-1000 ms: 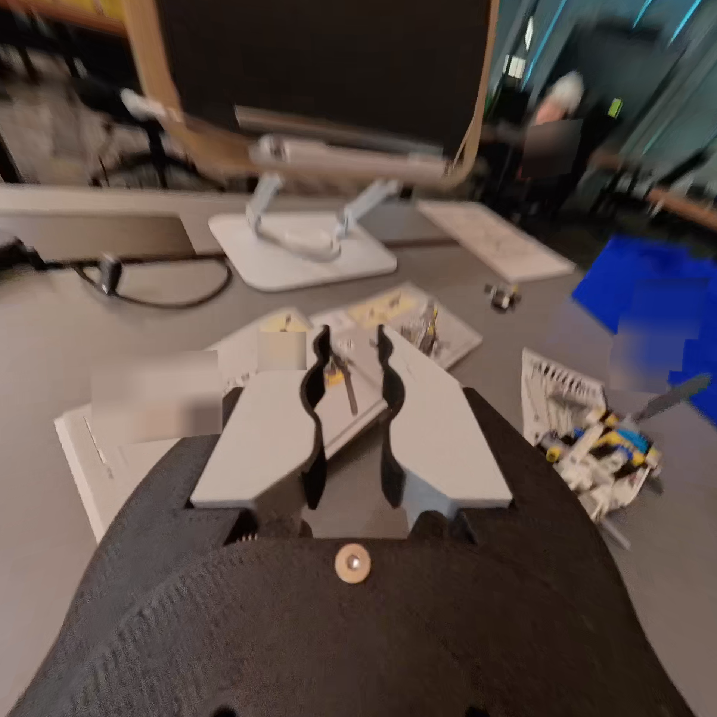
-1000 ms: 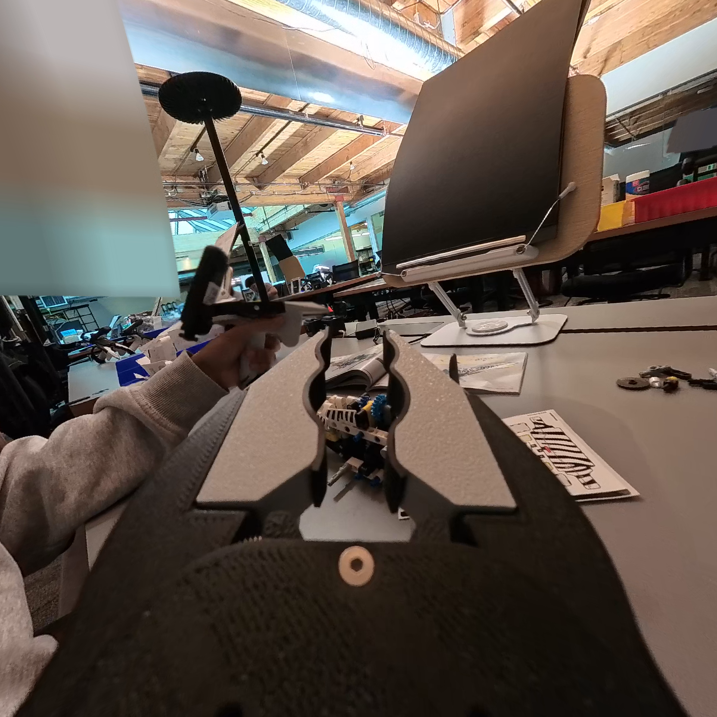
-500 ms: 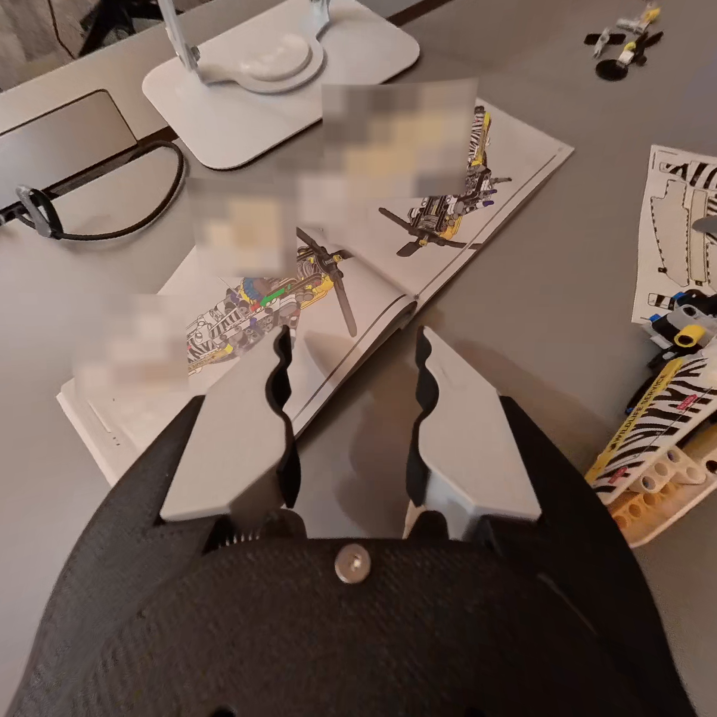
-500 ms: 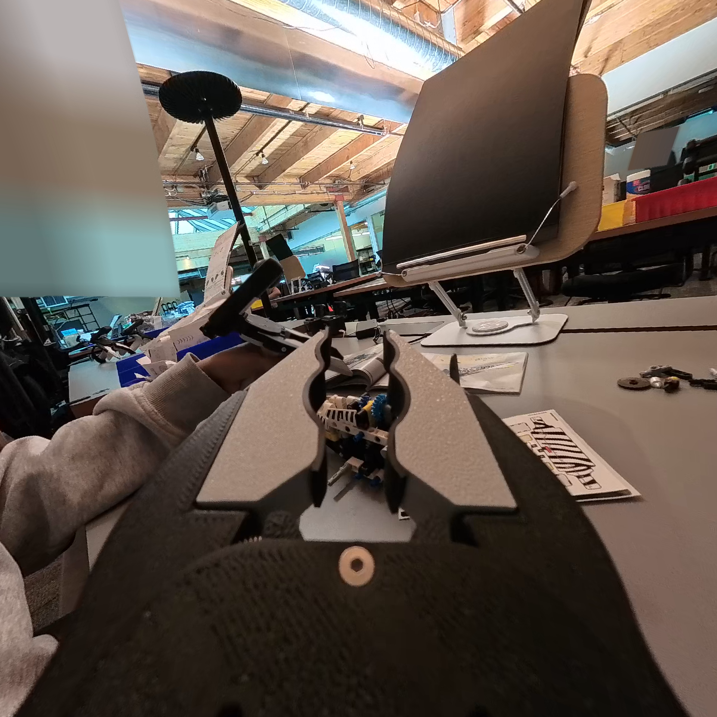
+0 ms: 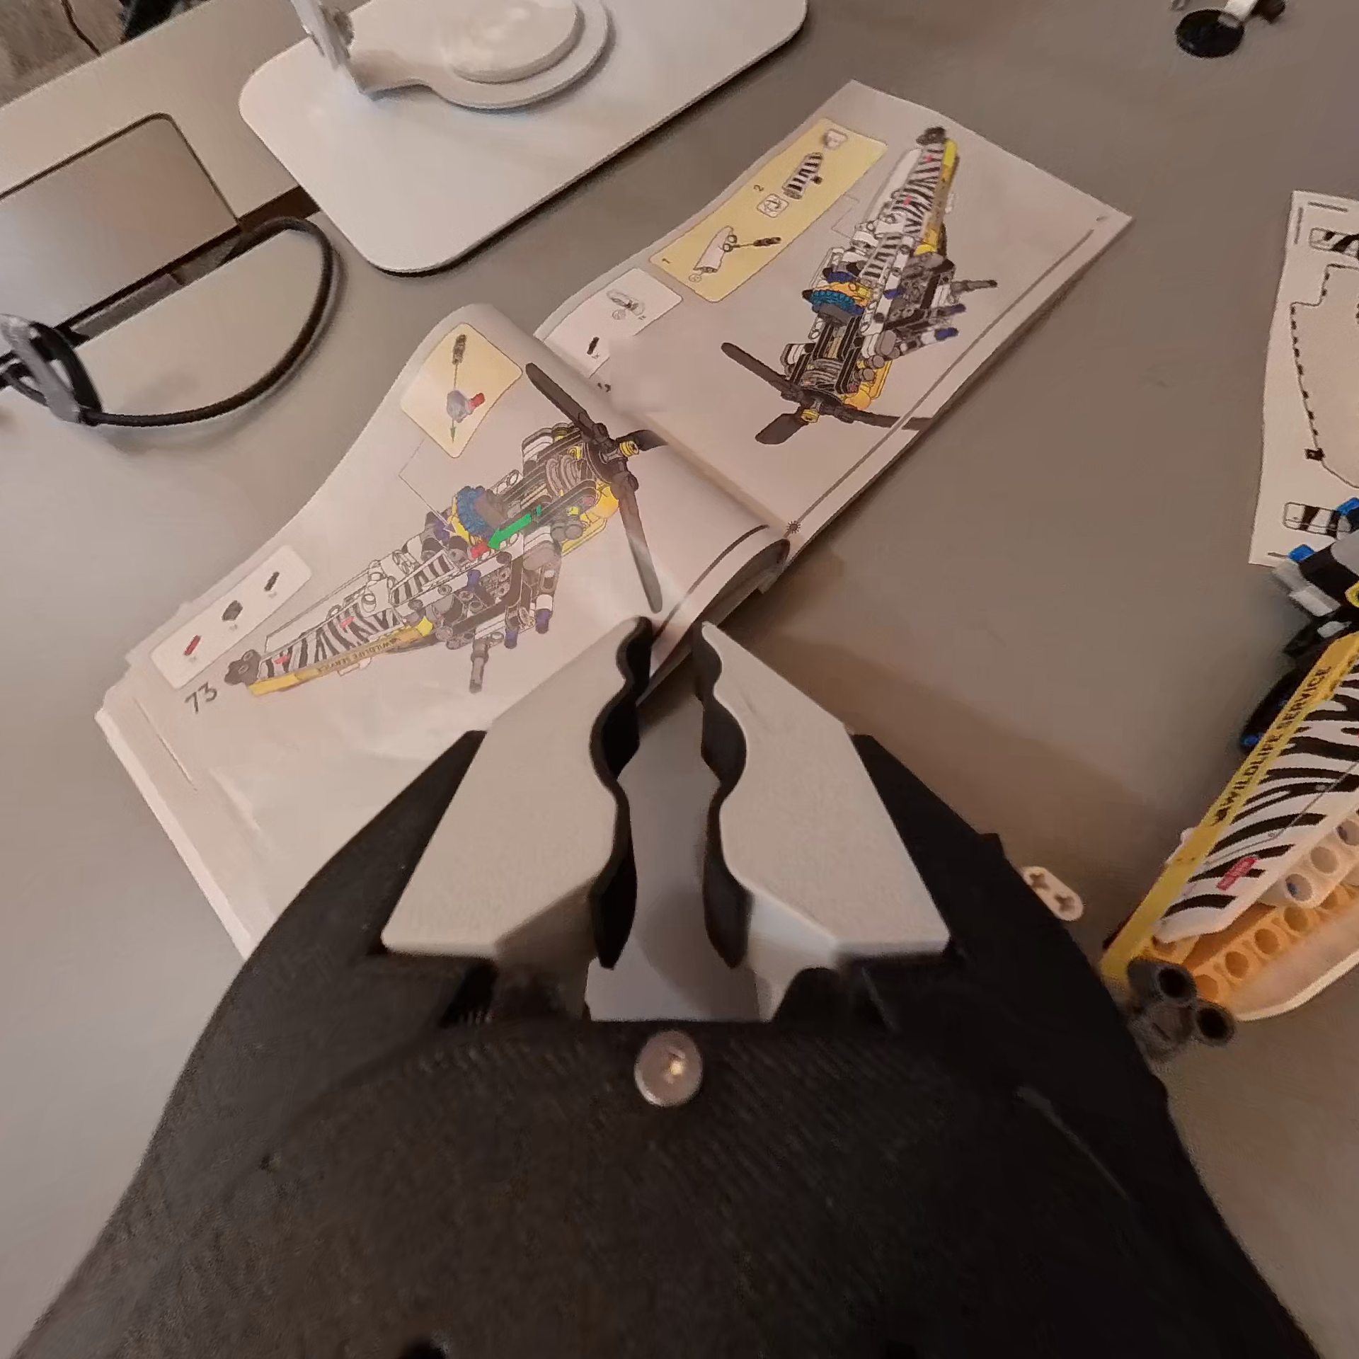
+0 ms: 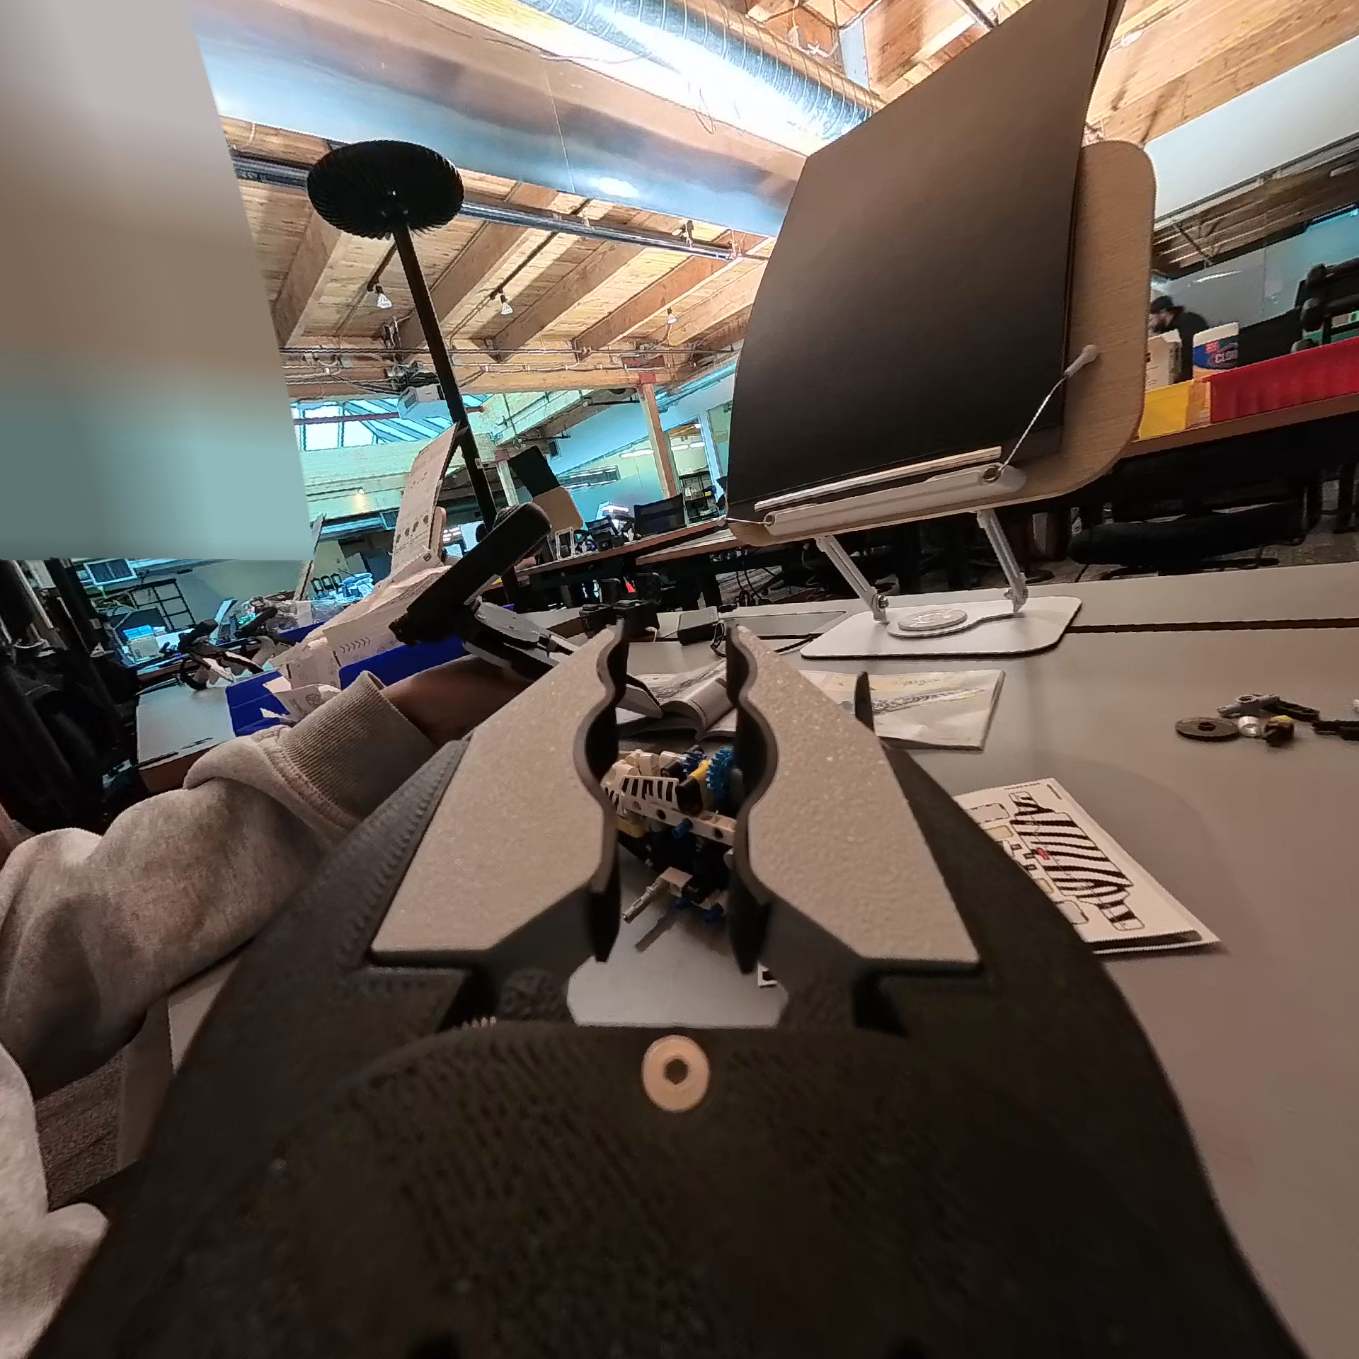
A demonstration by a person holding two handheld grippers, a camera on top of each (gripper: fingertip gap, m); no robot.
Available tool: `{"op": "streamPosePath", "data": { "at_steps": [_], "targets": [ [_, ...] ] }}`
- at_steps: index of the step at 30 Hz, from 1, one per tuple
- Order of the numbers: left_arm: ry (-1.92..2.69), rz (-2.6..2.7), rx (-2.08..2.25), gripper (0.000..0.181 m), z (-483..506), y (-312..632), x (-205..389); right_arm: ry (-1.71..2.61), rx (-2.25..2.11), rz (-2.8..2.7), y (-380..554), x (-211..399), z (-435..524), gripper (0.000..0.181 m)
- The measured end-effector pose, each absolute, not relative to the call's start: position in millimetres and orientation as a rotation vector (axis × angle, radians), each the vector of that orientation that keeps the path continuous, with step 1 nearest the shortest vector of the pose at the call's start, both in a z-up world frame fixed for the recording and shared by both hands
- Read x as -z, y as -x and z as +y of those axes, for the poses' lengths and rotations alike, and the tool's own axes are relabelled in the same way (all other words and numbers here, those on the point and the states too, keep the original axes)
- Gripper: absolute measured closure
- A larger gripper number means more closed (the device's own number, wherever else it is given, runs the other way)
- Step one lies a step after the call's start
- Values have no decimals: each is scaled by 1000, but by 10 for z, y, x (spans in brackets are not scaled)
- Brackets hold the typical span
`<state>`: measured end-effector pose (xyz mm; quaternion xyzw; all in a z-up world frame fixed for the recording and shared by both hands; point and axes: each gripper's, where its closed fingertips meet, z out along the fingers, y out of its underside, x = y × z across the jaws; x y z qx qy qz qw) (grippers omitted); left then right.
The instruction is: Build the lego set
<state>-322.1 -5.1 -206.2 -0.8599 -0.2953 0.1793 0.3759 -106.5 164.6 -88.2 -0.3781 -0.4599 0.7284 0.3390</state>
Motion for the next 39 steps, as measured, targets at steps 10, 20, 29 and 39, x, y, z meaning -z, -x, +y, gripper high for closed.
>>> {"op": "streamPosePath", "data": {
  "at_steps": [10,20,29,39],
  "targets": [
    [2181,-809,-496,181,-224,3323,2021,981,-1890,-1202,1064,883,1639,157],
    [2056,-793,-449,176,-158,3306,1806,979,-1873,-1218,1072,892,1617,157],
    [1967,-776,-468,175,-139,3318,1646,976,-1866,-1222,1072,894,1609,157],
    [1737,-801,-373,165,-124,3346,1342,976,-1869,-1217,1070,891,1615,157]
  ]
}}
